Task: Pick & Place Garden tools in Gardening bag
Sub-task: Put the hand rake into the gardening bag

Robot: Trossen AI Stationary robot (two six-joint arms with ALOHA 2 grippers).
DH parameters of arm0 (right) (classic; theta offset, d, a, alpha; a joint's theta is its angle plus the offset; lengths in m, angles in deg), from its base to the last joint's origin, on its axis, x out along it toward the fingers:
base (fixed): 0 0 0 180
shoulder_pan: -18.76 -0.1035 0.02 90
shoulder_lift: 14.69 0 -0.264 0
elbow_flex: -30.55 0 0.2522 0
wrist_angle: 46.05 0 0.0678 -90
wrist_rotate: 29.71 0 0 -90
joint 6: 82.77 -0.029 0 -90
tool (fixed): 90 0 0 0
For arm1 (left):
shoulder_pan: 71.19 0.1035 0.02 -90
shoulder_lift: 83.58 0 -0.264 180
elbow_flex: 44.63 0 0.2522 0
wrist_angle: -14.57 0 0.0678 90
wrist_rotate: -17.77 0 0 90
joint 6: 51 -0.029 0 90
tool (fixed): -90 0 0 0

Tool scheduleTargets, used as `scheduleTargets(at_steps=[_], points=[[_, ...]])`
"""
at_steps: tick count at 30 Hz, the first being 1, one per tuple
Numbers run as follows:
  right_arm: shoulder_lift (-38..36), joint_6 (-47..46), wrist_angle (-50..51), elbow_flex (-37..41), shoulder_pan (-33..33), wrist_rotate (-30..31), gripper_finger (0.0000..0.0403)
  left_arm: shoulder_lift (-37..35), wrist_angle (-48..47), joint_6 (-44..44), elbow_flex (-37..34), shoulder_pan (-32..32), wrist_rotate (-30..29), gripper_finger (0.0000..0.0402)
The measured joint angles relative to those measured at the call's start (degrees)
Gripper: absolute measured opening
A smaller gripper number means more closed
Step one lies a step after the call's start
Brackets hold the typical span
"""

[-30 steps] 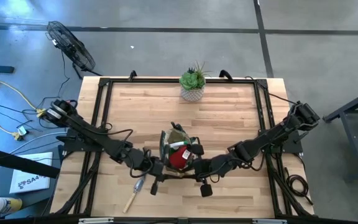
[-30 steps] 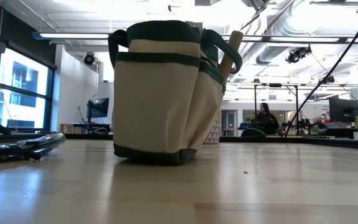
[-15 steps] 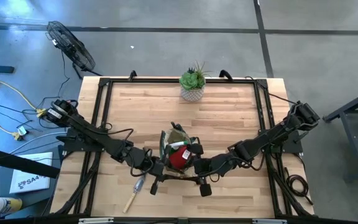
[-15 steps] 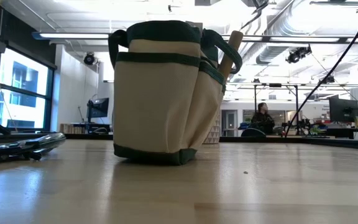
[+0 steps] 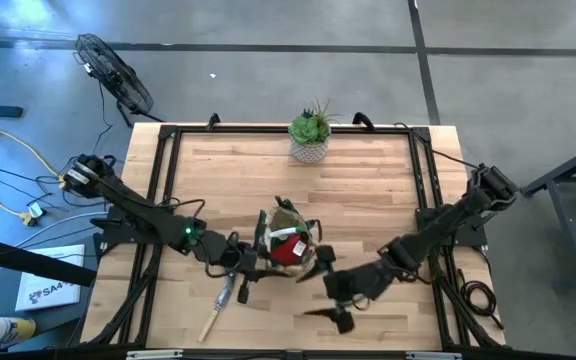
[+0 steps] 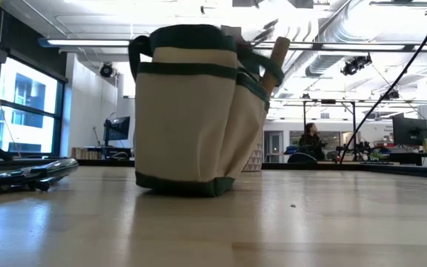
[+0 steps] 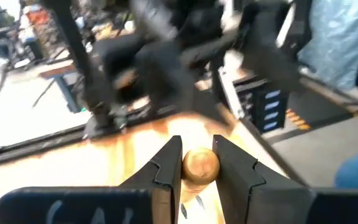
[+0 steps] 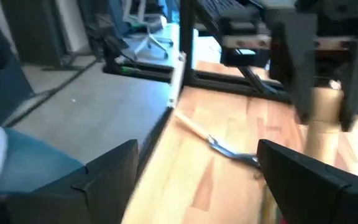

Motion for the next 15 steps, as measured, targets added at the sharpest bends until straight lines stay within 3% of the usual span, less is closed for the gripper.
scheduleTargets(at_steps=[6,15], points=[[-0.6,-0.3,0.0,0.0,-2.2,0.6,0.0314,-6.4,-12.4,0.0,0.0,-5.2,-12.3,0.0065],[-0.7,-0.7,1.1,0.0,-1.7,0.7,0.0313,-14.0,-11.6,-5.7,0.1,-11.9,-22.1,0.0065]])
